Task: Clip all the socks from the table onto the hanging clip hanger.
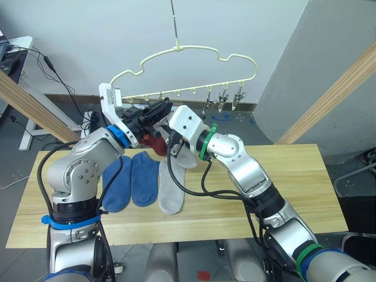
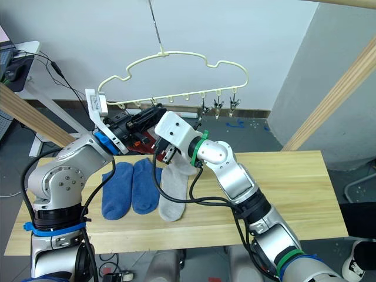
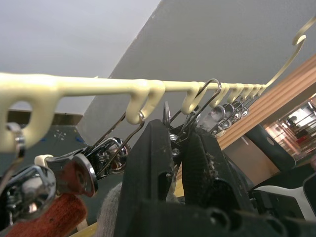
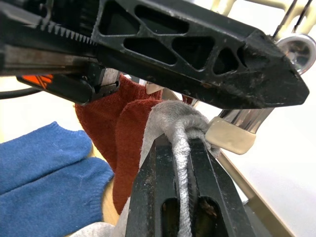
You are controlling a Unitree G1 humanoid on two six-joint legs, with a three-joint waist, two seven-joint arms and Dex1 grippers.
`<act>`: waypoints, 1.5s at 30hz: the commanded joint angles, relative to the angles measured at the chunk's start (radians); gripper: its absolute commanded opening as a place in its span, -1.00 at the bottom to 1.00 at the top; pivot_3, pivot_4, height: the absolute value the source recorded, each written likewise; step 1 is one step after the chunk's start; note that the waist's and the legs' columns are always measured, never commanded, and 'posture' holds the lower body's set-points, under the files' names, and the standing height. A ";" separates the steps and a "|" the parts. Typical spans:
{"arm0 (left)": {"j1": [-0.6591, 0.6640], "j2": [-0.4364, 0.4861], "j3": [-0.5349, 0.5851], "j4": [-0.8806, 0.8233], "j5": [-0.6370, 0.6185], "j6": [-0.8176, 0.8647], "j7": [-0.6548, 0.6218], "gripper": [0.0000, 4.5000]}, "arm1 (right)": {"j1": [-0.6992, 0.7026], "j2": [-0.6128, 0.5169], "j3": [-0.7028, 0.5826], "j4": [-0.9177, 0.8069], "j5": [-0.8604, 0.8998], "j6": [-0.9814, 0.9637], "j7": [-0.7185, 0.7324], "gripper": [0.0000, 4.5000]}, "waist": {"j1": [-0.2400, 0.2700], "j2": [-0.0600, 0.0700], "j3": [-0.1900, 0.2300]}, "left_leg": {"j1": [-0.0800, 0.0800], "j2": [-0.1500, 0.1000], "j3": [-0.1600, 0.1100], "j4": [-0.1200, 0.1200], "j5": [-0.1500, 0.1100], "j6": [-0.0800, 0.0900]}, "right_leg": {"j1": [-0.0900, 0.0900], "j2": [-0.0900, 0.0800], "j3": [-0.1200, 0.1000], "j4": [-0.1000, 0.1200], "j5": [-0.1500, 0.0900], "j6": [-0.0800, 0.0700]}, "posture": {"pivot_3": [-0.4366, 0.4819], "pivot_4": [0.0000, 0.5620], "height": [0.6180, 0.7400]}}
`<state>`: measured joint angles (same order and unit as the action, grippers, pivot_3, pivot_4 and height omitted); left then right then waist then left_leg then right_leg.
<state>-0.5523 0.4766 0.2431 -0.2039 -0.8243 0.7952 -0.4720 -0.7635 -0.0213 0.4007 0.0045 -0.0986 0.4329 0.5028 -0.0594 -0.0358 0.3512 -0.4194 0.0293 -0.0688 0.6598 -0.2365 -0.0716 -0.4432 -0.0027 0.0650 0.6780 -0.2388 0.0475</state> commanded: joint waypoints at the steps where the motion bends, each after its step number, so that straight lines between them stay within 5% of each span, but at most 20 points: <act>1: 0.001 0.006 0.002 -0.029 -0.002 -0.011 -0.013 -0.87 | -0.009 0.015 -0.037 -0.022 0.017 0.014 -0.020 -1.00 | 0.000 0.000 0.000 | 0.000 0.000 0.000 0.000 0.000 0.000 | 0.000 0.000 0.000 0.000 0.000 0.000 | -0.16 0.13 0.92; 15: 0.030 0.014 -0.014 -0.040 0.020 -0.025 -0.019 -0.87 | -0.044 0.059 -0.104 -0.007 0.042 -0.021 -0.078 -1.00 | 0.000 0.000 0.000 | 0.000 0.000 0.000 0.000 0.000 0.000 | 0.000 0.000 0.000 0.000 0.000 0.000 | -0.17 0.10 0.92; 16: 0.033 0.018 -0.018 -0.041 0.032 -0.035 -0.021 -0.51 | -0.045 0.064 -0.106 -0.010 0.048 -0.018 -0.078 -1.00 | 0.000 0.000 0.000 | 0.000 0.000 0.000 0.000 0.000 0.000 | 0.000 0.000 0.000 0.000 0.000 0.000 | -0.17 0.10 0.92; 21: 0.045 0.029 -0.032 -0.053 0.068 -0.066 -0.043 0.09 | -0.043 0.076 -0.113 -0.020 0.073 -0.006 -0.070 -1.00 | 0.000 0.000 0.000 | -0.001 0.000 0.000 0.000 0.000 0.000 | -0.001 0.000 -0.001 0.000 0.000 0.000 | -0.17 0.09 0.92; 40: 0.118 0.109 -0.036 -0.118 0.099 -0.072 -0.120 0.09 | -0.006 0.068 -0.089 -0.045 0.096 0.017 -0.026 -1.00 | 0.000 0.000 0.000 | -0.004 0.000 0.000 -0.002 0.000 0.000 | -0.004 0.000 0.000 0.000 0.000 0.000 | -0.14 0.11 0.92; 45: 0.124 0.115 -0.034 -0.135 0.103 -0.069 -0.119 0.11 | -0.005 0.063 -0.087 -0.051 0.103 0.020 -0.026 -0.24 | 0.001 0.000 0.000 | -0.005 0.000 0.000 -0.002 0.000 0.000 | -0.005 0.000 0.000 0.000 0.000 0.000 | -0.13 0.11 0.92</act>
<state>-0.4362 0.5773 0.2125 -0.2941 -0.7249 0.7325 -0.5822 -0.7608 0.0239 0.3069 0.0209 -0.0174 0.4676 0.4719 -0.0585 -0.0358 0.3512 -0.4244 0.0295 -0.0687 0.6581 -0.2365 -0.0716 -0.4484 -0.0027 0.0648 0.6776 -0.2387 0.0472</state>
